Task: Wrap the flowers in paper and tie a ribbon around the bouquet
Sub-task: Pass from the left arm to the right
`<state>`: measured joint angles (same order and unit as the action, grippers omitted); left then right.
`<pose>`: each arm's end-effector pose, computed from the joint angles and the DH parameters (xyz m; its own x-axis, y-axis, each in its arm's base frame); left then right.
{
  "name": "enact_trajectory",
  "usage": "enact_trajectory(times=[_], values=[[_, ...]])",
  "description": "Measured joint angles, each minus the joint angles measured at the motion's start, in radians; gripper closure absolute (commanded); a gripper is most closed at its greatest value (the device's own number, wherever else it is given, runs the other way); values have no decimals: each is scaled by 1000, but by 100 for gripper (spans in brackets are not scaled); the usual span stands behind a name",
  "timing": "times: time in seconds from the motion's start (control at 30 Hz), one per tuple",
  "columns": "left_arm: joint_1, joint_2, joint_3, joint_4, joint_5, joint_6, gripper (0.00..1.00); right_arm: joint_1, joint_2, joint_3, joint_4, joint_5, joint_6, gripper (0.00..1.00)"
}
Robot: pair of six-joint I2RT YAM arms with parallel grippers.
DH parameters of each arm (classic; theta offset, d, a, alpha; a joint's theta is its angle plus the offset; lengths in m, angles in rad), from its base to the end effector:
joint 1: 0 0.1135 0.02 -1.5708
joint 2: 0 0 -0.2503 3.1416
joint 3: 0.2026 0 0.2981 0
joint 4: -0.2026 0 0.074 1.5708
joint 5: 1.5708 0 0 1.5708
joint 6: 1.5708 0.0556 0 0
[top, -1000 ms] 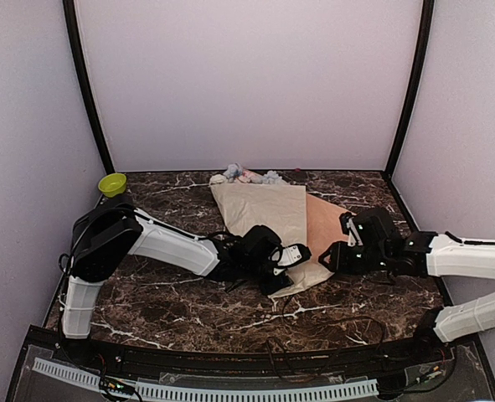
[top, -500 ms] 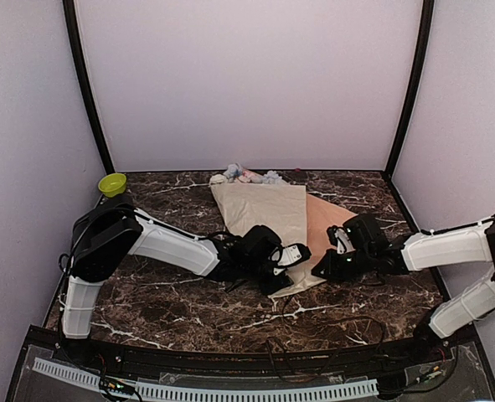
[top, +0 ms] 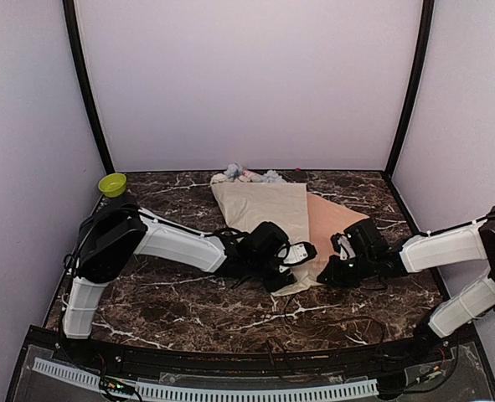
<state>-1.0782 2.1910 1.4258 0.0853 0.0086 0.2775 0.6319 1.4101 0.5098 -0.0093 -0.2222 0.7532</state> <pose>0.2447 -0.4570 0.0767 -0.0437 0.6607 -0.7494 0.9319 0.2974 0.2078 0.2245 0.1795 0.0678 -0.9334 0.1436 -0.3290 -0.0644 0.8347 0.5469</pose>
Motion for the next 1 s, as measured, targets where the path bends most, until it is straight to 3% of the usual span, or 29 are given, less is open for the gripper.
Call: enact_trajectory(times=[0.37,0.53,0.77,1.0], values=[[-2,42,64,-10,-20,33,55,-1,0,5,-35,2,-12,91],[-2,42,63,-13,10,37,56,-20,-46,72,-116,5,-68,79],[1,42,58,-4,26,31,55,-82,-9,158,-54,-117,-90,66],[2,42,56,-3,28,24,56,-87,81,134,19,-233,-43,68]])
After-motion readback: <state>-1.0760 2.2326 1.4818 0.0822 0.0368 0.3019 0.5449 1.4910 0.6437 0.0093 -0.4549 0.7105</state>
